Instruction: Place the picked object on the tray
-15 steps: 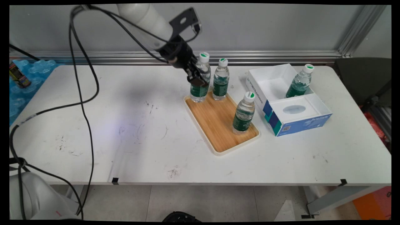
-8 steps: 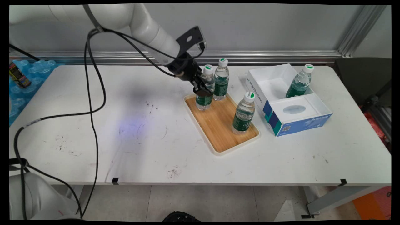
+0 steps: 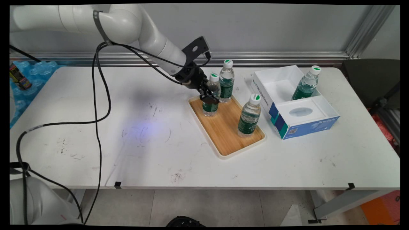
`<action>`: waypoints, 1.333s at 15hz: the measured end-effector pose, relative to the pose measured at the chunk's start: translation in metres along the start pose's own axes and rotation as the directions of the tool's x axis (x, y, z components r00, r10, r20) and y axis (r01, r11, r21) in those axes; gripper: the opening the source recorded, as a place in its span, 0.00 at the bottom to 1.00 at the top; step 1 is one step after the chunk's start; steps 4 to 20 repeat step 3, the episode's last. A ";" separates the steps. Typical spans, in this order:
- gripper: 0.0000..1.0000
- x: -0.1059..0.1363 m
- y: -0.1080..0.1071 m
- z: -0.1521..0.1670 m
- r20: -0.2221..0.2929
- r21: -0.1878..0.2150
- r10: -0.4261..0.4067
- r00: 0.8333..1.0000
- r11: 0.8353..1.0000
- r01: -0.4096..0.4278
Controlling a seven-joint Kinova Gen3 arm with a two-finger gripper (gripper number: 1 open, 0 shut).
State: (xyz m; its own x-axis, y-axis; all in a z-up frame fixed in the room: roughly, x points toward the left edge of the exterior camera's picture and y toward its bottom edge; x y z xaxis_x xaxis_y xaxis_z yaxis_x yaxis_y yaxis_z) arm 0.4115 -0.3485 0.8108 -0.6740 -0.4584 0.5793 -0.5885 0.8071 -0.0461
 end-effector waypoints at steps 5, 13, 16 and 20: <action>1.00 -0.002 -0.002 0.003 -0.008 0.001 -0.005 1.000 1.000 0.005; 1.00 -0.002 -0.002 0.003 -0.008 0.001 -0.005 1.000 1.000 0.005; 1.00 -0.002 -0.002 0.003 -0.008 0.001 -0.005 1.000 1.000 0.005; 1.00 -0.002 -0.002 0.003 -0.008 0.001 -0.005 1.000 1.000 0.005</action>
